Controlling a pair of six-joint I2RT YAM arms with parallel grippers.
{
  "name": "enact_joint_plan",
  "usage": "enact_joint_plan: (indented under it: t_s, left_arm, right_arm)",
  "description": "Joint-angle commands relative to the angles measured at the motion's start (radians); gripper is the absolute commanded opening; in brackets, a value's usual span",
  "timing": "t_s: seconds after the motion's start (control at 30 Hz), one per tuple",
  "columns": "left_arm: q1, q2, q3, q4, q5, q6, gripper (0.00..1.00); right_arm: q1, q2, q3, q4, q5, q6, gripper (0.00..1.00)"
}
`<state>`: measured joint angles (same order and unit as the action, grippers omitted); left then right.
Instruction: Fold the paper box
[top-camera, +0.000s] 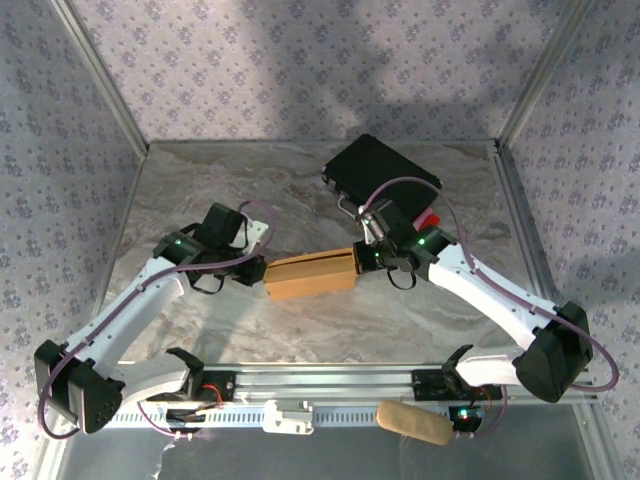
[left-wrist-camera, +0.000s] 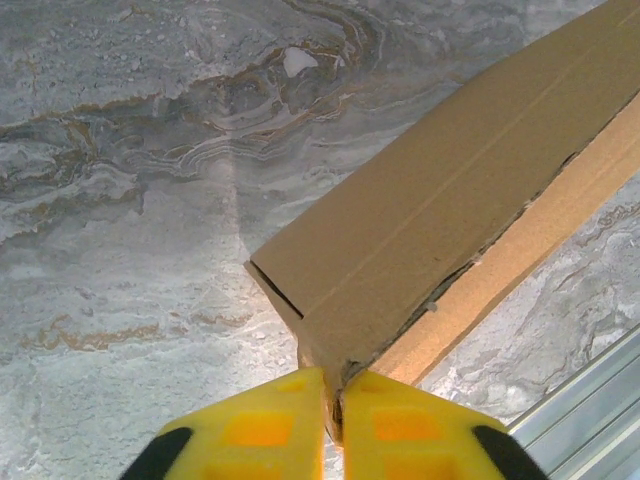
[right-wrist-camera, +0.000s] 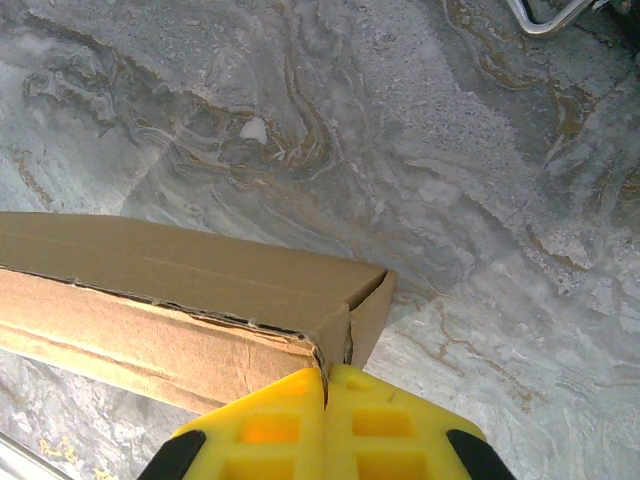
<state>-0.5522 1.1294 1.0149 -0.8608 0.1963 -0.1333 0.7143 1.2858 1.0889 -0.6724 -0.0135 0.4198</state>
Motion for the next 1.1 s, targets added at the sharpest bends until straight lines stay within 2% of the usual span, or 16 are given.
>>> enact_joint_plan:
  t_s: [0.0,0.47,0.7,1.07]
  left_arm:
    - [-0.016,0.011,0.010,0.009,0.025,-0.057,0.07]
    - [-0.049,0.035,0.000,0.046,0.020,-0.329,0.04]
    - [-0.044,0.048,0.056,-0.014,0.031,-0.366,0.05]
    - [-0.039,0.098,0.066,-0.007,0.082,-0.402,0.06]
  right_arm:
    - [0.014,0.013,0.017,-0.003,0.013,0.026,0.00]
    - [0.059,0.022,0.014,0.016,0.059,0.082,0.00]
    - [0.062,0.015,0.021,0.001,0.067,0.080,0.00]
    - [0.057,0.029,0.042,-0.018,0.052,0.085,0.00]
